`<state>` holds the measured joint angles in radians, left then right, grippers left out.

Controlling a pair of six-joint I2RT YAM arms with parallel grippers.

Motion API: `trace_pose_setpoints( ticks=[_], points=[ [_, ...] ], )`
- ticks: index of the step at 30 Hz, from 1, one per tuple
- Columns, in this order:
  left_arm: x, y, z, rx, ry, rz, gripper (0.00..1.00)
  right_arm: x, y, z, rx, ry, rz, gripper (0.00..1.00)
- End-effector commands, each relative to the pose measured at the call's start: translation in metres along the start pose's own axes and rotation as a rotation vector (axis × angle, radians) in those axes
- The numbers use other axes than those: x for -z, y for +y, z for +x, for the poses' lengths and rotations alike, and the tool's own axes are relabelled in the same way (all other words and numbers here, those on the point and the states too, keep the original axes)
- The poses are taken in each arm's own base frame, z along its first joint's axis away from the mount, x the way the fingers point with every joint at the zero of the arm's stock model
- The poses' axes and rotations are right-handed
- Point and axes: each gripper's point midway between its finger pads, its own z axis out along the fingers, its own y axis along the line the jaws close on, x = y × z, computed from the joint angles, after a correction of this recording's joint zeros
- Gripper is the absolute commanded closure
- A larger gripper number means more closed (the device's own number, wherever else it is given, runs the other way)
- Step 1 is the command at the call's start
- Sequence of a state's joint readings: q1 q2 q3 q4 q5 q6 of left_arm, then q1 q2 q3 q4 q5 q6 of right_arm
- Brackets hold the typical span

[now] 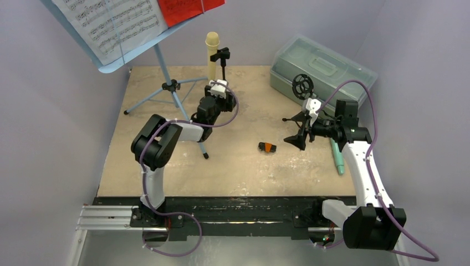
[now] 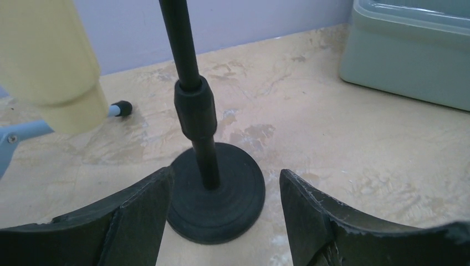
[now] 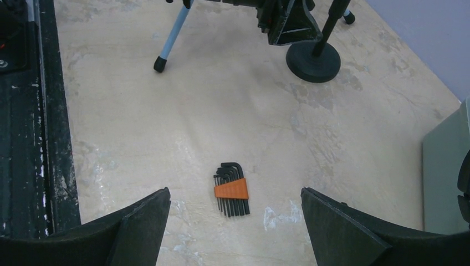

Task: Pack up the instrument practice props
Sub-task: Move the microphone stand with the microphone to the center of the board.

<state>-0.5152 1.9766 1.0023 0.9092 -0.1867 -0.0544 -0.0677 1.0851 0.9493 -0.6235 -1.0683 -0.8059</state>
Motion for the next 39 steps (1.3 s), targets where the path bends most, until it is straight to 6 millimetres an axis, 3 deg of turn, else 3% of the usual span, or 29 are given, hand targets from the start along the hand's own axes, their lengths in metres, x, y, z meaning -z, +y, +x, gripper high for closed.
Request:
trace_pose_setpoints(
  ticks=[1,6,12,15,22,24,31,39],
  points=[
    [-0.025,0.012,-0.03,-0.03,-0.085,-0.032,0.34,0.004,0.003,-0.015,0.048,-0.035,-0.011,0.09],
    [-0.044,0.018,-0.018,-0.033,-0.073,-0.076,0.4,0.004,0.004,-0.015,0.049,-0.034,-0.014,0.09],
    [-0.06,0.023,-0.016,-0.057,-0.091,-0.109,0.5,0.004,0.005,-0.014,0.049,-0.035,-0.02,0.08],
    [-0.065,0.024,-0.021,-0.057,-0.113,-0.12,0.58,0.004,0.005,-0.014,0.05,-0.034,-0.021,0.08],
    [-0.063,0.022,-0.028,-0.049,-0.133,-0.104,0.91,0.005,0.006,-0.015,0.053,-0.034,-0.02,0.08],
    [-0.053,0.018,-0.029,-0.044,-0.137,-0.074,1.0,0.005,0.006,-0.015,0.054,-0.033,-0.019,0.08],
    [-0.003,-0.016,-0.061,0.097,-0.157,0.134,1.0,0.005,0.006,-0.013,0.056,-0.028,-0.021,0.08],
    [0.084,-0.076,-0.062,0.115,-0.121,0.352,1.0,0.004,0.008,-0.012,0.058,-0.031,-0.031,0.08]
  ],
)
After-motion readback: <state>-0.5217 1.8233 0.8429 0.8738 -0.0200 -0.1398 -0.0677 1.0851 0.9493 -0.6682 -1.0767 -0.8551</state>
